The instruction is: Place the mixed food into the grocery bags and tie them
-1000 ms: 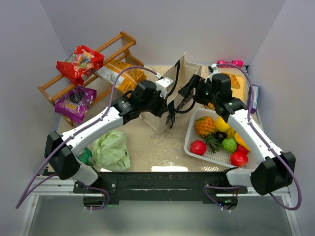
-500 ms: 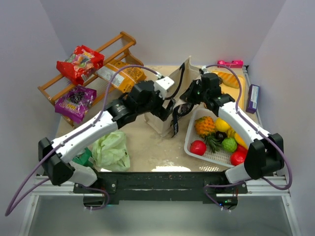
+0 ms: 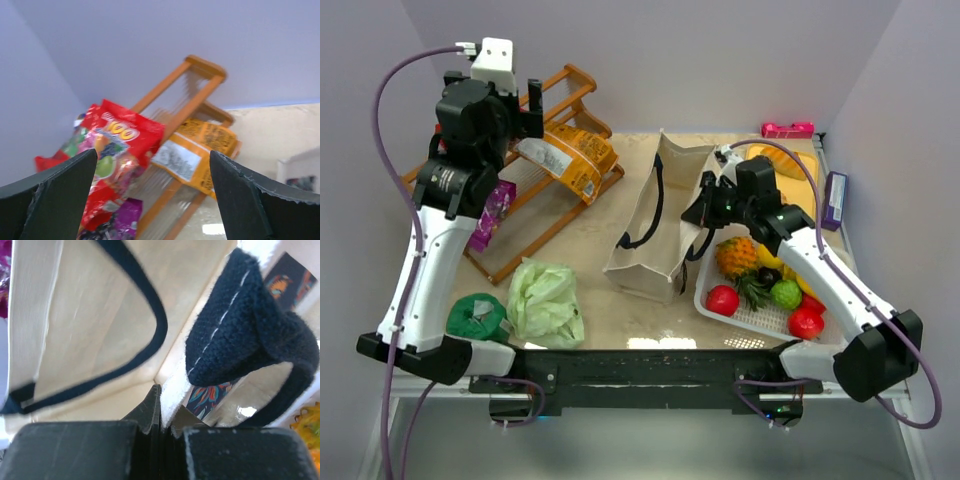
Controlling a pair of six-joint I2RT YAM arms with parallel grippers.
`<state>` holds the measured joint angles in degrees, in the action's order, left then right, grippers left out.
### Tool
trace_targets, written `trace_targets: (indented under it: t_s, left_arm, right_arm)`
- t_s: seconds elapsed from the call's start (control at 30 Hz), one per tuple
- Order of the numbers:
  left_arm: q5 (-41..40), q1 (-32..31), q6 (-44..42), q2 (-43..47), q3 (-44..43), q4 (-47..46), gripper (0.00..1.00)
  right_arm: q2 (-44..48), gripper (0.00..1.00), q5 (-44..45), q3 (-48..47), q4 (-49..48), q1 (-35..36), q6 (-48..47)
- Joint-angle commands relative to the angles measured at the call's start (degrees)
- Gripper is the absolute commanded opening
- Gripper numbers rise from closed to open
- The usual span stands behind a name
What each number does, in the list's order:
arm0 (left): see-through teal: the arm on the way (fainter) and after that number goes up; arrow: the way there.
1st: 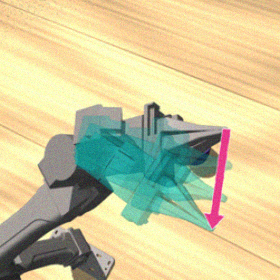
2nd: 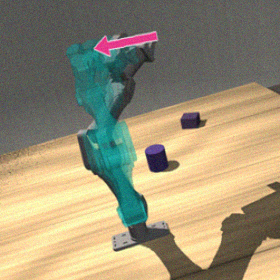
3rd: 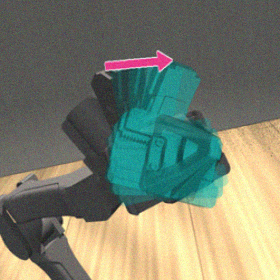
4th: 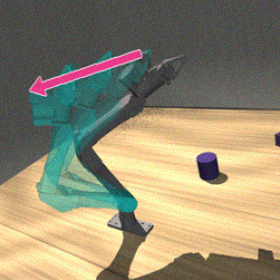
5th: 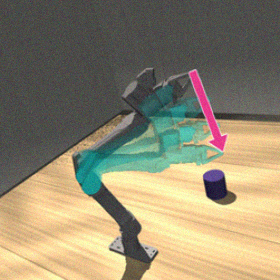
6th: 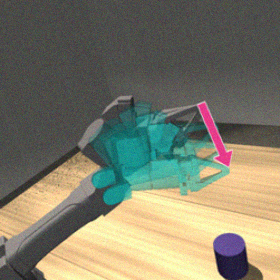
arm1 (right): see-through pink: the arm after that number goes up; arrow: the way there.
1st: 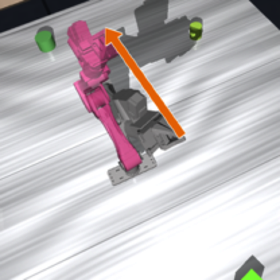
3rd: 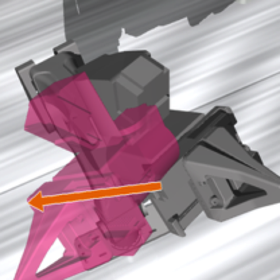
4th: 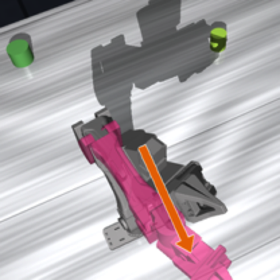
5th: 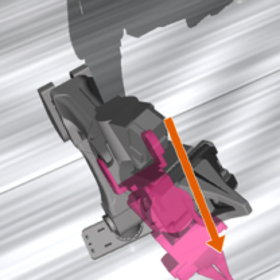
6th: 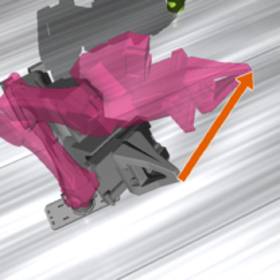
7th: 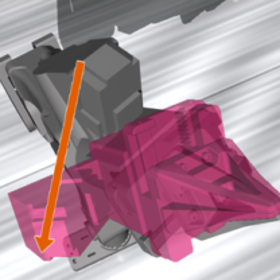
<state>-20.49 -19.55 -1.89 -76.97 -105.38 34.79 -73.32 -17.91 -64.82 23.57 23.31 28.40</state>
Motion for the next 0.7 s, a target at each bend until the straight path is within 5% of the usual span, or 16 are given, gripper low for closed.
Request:
trace_targets:
  t_s: [0.0,0.2,0.67]
  left_arm:
    - [-6.83,2.24,-3.73,-4.06,0.08,6.44,1.0]
    - [-20.09,2.24,-7.68,-4.86,8.17,0.11,1.0]
    - [-24.77,2.24,-20.52,-2.84,21.53,-20.36,1.0]
  right_arm:
    - [1.34,0.0,-2.48,0.66,-0.99,-0.02,-3.53]
    - [0.02,0.0,-3.0,1.71,-1.95,-0.02,-3.62]
    - [0.63,0.0,-2.57,1.36,-1.51,-0.02,-3.18]
